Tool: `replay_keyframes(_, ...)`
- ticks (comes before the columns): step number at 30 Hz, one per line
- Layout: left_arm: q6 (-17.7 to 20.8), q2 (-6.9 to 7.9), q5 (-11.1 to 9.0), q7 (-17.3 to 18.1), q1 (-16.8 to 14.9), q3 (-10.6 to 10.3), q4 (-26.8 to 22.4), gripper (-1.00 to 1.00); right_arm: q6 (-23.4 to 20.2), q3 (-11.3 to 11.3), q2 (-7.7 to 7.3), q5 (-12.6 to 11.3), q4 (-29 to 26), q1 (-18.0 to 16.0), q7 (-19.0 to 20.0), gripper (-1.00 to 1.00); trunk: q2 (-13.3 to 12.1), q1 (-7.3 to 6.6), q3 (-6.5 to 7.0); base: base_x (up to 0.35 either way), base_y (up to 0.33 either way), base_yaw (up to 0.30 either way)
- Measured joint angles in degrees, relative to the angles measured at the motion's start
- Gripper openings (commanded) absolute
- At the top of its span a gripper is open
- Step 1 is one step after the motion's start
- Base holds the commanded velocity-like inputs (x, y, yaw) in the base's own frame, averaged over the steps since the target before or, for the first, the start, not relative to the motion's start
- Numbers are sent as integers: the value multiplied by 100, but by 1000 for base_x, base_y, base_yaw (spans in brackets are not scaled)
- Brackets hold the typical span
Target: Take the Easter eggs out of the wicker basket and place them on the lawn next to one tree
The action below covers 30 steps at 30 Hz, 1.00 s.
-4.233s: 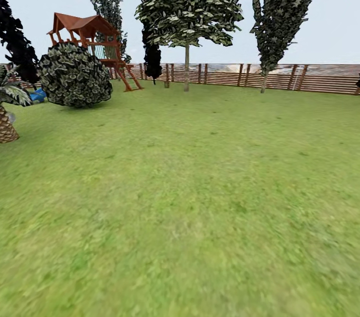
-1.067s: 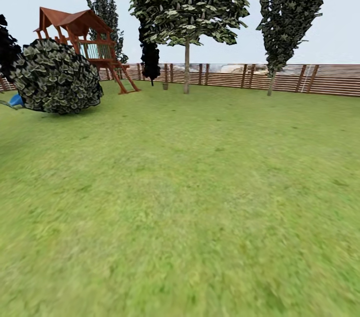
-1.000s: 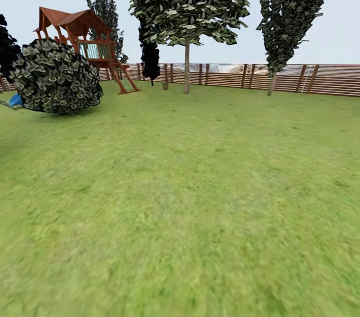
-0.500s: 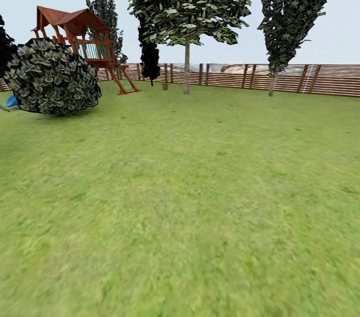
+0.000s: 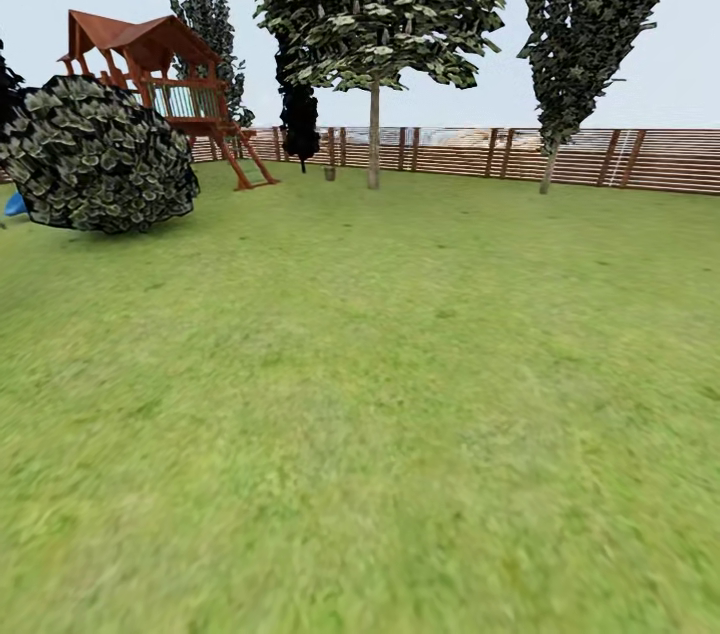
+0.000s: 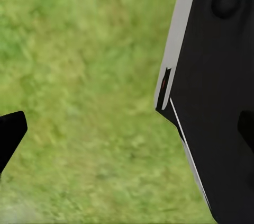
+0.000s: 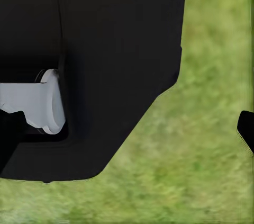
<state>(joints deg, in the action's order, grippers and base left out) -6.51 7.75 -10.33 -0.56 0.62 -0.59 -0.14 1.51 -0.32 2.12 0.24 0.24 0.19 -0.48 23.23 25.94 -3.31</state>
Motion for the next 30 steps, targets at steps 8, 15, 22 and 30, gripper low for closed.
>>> replay_keyframes(8,0,-7,1,0,0,4,-2,100,0,0,0,0,0,0,0,100,0,0,0,337,0,0)
replay_keyframes(15,0,-5,-1,0,0,5,-2,100,-2,0,1,0,0,0,-1,100,0,0,0,337,0,0)
replay_keyframes(22,-1,-16,-5,0,0,6,-3,100,0,0,-1,0,0,0,0,100,0,0,0,337,0,0)
replay_keyframes(30,-1,-18,4,0,0,7,-5,100,0,0,-1,0,0,0,-1,100,0,0,0,337,0,0)
